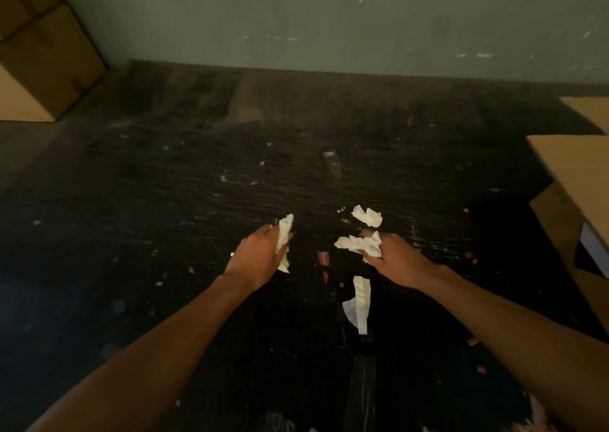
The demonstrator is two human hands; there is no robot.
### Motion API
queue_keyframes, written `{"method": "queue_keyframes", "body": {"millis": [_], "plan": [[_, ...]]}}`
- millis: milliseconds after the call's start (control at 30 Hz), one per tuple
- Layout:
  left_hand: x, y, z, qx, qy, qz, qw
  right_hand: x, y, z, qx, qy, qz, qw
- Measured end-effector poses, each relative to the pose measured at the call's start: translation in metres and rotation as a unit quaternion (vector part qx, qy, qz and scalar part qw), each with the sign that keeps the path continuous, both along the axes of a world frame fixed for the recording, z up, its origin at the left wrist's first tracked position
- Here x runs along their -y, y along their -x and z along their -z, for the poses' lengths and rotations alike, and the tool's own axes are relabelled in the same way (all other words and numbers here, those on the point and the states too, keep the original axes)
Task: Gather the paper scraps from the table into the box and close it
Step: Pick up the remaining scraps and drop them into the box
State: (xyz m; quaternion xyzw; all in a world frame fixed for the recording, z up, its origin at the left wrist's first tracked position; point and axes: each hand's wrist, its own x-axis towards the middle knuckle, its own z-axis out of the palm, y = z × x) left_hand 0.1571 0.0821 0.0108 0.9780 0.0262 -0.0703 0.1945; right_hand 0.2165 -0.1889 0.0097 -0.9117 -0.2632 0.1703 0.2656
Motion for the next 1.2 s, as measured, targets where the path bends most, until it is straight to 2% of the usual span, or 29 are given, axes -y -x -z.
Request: {"method": "queue_keyframes", "body": {"millis": [67, 133, 200, 267, 367, 500, 600, 767, 867, 967, 1200], "plan": [[-0.018, 0.009, 0.005, 0.013, 0.001, -0.032, 0.999, 0.009, 0.013, 0.002, 0.012, 0.025, -0.044, 0.999], [-0.030, 0.017, 0.013, 0.036, -0.031, -0.063, 0.997, 0.009, 0.026, 0.011, 0.025, 0.090, -0.124, 0.988], [-0.034, 0.023, 0.024, 0.023, -0.047, -0.093, 0.994, 0.007, 0.036, 0.024, 0.022, 0.149, -0.171, 0.974], [-0.032, 0.030, 0.035, -0.013, -0.051, -0.111, 0.992, 0.005, 0.043, 0.037, 0.042, 0.210, -0.182, 0.960], [-0.024, 0.035, 0.049, -0.012, -0.094, -0.100, 0.991, 0.006, 0.054, 0.046, 0.133, 0.269, -0.168, 0.939], [-0.021, 0.039, 0.062, 0.014, -0.155, -0.104, 0.982, 0.014, 0.069, 0.057, 0.207, 0.249, -0.129, 0.937], [-0.024, 0.042, 0.067, 0.001, -0.135, -0.107, 0.985, 0.018, 0.073, 0.064, 0.181, 0.205, -0.100, 0.957], [-0.031, 0.036, 0.065, -0.007, -0.102, -0.095, 0.990, 0.014, 0.061, 0.053, 0.120, 0.191, -0.089, 0.970], [-0.034, 0.036, 0.067, 0.003, -0.082, -0.092, 0.992, 0.010, 0.040, 0.035, 0.083, 0.146, 0.004, 0.986], [-0.036, 0.038, 0.070, 0.017, -0.066, -0.098, 0.993, 0.007, 0.003, 0.022, 0.119, 0.100, 0.073, 0.985], [-0.035, 0.038, 0.074, 0.040, -0.066, -0.124, 0.989, -0.015, -0.074, 0.035, 0.139, 0.179, 0.056, 0.972]]}}
